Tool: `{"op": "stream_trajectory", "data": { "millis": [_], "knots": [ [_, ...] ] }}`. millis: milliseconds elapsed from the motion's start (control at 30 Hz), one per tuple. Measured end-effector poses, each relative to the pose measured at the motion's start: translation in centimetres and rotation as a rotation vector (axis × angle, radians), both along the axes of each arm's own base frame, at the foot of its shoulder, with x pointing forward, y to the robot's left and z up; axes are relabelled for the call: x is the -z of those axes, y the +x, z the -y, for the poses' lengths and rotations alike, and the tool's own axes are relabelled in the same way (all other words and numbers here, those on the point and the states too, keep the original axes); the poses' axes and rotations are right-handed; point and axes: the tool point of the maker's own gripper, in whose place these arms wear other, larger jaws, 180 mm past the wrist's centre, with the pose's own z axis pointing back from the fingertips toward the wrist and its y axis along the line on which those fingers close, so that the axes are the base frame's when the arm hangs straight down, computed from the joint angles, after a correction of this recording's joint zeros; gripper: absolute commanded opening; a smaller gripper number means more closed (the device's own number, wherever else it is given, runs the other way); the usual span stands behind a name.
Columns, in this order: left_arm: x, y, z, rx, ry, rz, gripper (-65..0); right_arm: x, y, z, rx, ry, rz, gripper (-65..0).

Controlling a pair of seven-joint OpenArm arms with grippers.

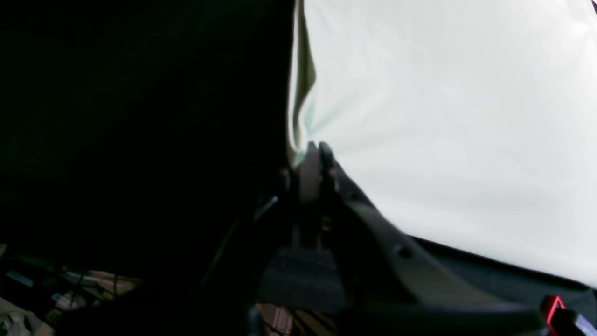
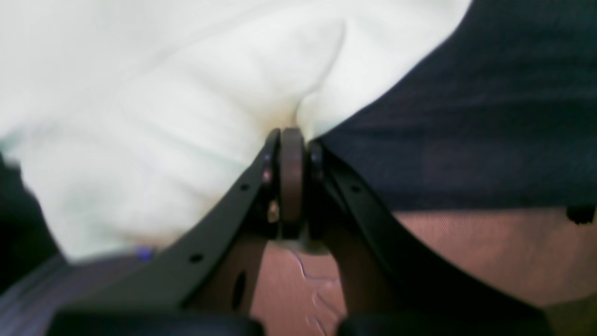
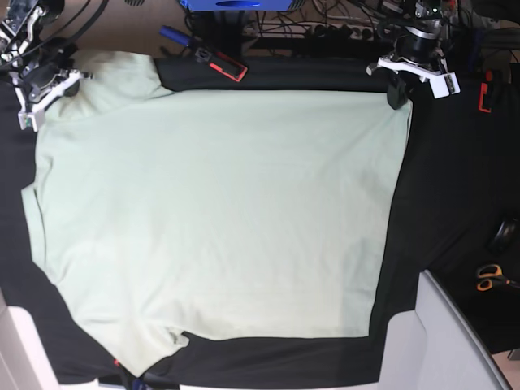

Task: Fold the T-shirt properly
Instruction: 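Lift the shirt edge with both grippers and fold it over onto the shirt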

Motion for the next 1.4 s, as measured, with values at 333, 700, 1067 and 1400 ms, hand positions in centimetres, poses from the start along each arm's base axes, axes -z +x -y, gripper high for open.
{"op": "stream_trajectory", "data": {
  "millis": [333, 700, 1067, 1400],
  "knots": [
    [-0.3, -0.2, 0.5, 0.007, -0.006, 0.003, -65.0, -3.1, 1.2, 1.4, -0.042, -0.089, 0.011, -64.7],
    [-2.7, 1.4, 1.0, 0.030, 0.007, 0.072, -65.0, -5.0, 3.6, 1.4, -0.127, -0.139, 0.006, -64.7],
    [-3.0, 2.2, 0.9, 0.028, 0.008, 0.090, -65.0, -5.8, 5.8, 1.5, -0.154, -0.153, 0.007, -64.7],
    [-2.9, 5.5, -0.1, 0.001, 0.007, 0.058, -65.0, -6.8, 9.2, 0.1, -0.222, -0.155, 0.069, -64.7]
  ]
}}
